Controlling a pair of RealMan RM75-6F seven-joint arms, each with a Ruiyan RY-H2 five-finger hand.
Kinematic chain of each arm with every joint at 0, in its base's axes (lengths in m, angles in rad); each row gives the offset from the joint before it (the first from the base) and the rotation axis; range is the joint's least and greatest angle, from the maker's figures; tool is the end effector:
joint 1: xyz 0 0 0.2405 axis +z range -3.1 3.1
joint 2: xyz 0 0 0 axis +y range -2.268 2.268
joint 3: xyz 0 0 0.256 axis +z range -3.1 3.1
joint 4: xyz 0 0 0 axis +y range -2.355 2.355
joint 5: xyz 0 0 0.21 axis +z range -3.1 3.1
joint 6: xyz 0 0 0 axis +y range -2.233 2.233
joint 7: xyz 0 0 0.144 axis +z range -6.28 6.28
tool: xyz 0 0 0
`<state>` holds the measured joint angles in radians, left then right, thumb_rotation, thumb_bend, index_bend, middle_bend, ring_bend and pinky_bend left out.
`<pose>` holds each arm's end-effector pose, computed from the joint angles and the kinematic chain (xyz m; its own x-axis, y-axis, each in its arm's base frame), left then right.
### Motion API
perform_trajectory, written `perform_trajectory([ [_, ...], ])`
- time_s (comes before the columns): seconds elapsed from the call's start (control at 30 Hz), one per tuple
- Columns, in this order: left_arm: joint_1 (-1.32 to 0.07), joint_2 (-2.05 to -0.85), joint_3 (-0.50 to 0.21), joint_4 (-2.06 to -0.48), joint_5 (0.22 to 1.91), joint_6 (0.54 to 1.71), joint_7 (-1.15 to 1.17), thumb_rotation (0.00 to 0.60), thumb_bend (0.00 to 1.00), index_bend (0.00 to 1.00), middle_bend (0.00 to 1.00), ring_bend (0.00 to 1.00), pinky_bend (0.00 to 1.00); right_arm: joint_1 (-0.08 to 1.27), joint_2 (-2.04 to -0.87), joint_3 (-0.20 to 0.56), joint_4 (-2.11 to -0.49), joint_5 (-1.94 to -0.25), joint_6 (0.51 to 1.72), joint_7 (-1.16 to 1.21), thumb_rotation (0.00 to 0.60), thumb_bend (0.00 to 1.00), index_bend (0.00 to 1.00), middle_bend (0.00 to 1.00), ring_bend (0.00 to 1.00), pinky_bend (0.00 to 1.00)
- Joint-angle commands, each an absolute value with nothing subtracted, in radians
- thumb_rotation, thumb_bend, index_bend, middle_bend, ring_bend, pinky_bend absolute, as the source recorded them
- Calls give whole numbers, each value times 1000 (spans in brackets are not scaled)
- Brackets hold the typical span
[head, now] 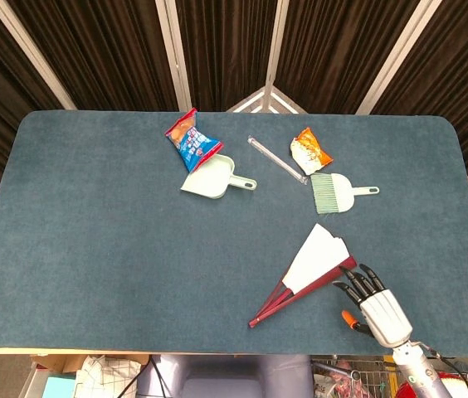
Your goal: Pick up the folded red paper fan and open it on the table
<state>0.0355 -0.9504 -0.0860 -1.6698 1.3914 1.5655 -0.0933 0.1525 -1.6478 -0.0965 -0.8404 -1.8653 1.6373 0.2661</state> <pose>-0.3335 0.1477 0.2299 0.4161 -0.0810 0.9057 0.8980 0.1932 -0.3953 -0.3208 -0.1705 0.0239 0.3821 -0.0438 0.9231 -0.8250 -0.4663 0.3194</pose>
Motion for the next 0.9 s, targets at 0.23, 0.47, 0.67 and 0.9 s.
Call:
perform_trajectory([
  [0.23, 32, -954, -87, -1671, 1385, 1559, -82, 600, 320, 46, 0, 0, 0, 157, -1704, -123, -759, -1872, 1619, 260, 600, 318, 170, 65, 161, 119],
  [0.47, 28, -957, -88, -1673, 1378, 1551, -71, 600, 320, 46, 0, 0, 0, 175, -1736, -121, -737, -1875, 1620, 241, 600, 318, 167, 64, 148, 117],
  [0.67, 25, -958, -90, -1673, 1371, 1545, -64, 600, 320, 46, 0, 0, 0, 198, -1762, -121, -718, -1882, 1615, 223, 600, 318, 234, 64, 148, 117],
  [0.9, 22, -961, -91, -1673, 1364, 1538, -55, 600, 320, 46, 0, 0, 0, 218, -1788, -126, -696, -1882, 1601, 220, 600, 318, 313, 64, 149, 117],
])
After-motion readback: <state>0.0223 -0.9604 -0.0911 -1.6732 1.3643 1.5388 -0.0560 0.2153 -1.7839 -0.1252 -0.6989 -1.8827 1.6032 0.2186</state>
